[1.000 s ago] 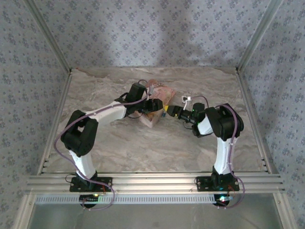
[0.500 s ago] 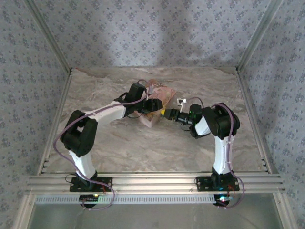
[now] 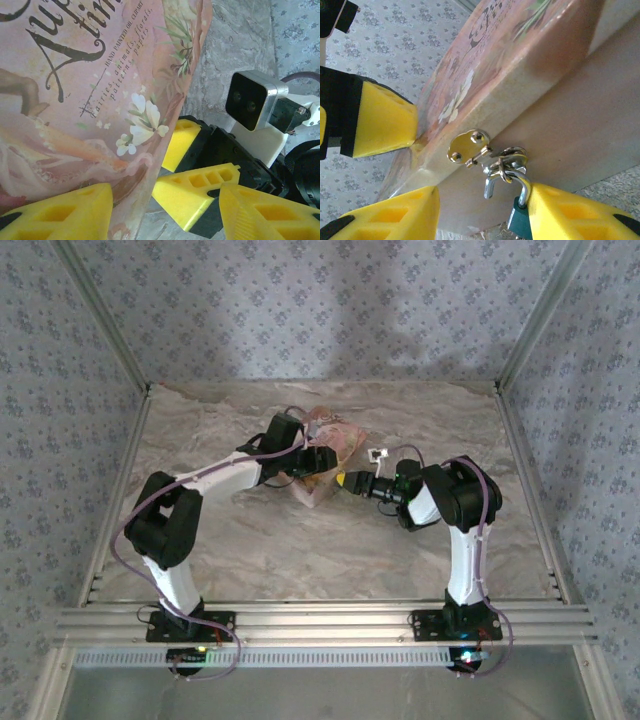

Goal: Unlock the padlock with the key

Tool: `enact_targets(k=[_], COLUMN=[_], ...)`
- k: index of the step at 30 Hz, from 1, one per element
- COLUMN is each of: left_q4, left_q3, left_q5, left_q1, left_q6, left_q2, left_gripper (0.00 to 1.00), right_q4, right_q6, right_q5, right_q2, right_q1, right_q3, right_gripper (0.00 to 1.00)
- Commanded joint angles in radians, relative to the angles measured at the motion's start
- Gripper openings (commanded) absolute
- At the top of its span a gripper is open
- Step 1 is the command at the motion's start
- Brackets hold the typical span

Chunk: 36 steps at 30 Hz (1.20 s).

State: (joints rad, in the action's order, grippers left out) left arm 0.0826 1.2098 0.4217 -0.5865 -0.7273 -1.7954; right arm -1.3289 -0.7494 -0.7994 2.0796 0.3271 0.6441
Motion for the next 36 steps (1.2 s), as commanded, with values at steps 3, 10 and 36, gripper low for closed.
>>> enact_targets(k=[3,10,36], left_q4=[0.134,0.129,0.106], left_q3=[-0.05,-0.056,-0.118], left_q5=[-0.049,-0.049,-0.05], left_q1=[0.013,0.013,-0.001], left_q6=[0.007,0.007,-0.007], left_q2=[-0.033,-0.028,0.01], left_gripper=[0.59,0.59,0.59], right_q4=[-0.062,-0.061,-0.061], right_q6=[0.018,0.005,-0.143], right_q5=[-0.077,-0.053,0.181], right_q2=[-0.029,-0.005,-0.054], right_q1=[0.011,0.009,-0.007], right_q3=[0.004,0.002,-0.012], right_gripper=[0.43,0.29,0.0])
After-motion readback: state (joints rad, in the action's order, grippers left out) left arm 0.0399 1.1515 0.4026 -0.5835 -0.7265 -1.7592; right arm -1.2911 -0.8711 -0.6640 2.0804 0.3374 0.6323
